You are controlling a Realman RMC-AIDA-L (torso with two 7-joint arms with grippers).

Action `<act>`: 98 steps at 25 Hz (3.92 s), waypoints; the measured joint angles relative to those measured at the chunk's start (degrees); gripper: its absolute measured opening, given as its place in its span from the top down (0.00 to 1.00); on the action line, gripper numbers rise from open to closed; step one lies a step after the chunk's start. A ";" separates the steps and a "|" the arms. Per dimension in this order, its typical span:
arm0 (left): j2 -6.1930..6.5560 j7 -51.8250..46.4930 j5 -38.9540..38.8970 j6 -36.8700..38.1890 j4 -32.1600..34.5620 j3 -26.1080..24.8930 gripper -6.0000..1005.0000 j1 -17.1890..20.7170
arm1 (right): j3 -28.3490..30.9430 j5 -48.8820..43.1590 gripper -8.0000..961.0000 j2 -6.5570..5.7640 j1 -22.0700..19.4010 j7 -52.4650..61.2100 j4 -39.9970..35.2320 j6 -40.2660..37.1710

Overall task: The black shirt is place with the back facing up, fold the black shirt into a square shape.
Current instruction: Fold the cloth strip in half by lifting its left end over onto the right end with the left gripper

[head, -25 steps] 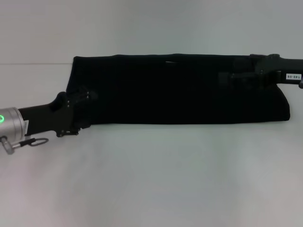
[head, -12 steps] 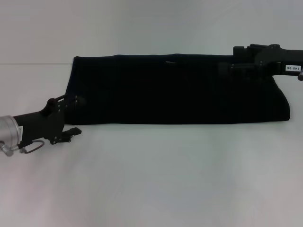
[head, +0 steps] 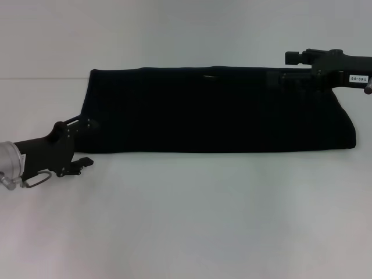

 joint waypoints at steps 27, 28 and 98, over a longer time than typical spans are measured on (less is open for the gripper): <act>0.02 0.54 -0.22 -3.35 -0.78 0.17 0.05 -0.58 | -0.35 0.08 0.04 0.45 0.95 0.52 0.00 0.05; 0.02 0.54 -0.22 -3.47 -0.83 0.17 0.05 -0.57 | -0.28 0.08 0.04 0.47 0.99 0.52 0.00 0.05; -0.39 2.46 -1.24 -8.65 -2.20 0.32 0.06 -1.44 | 0.07 0.26 0.04 0.72 1.39 0.50 -0.09 1.34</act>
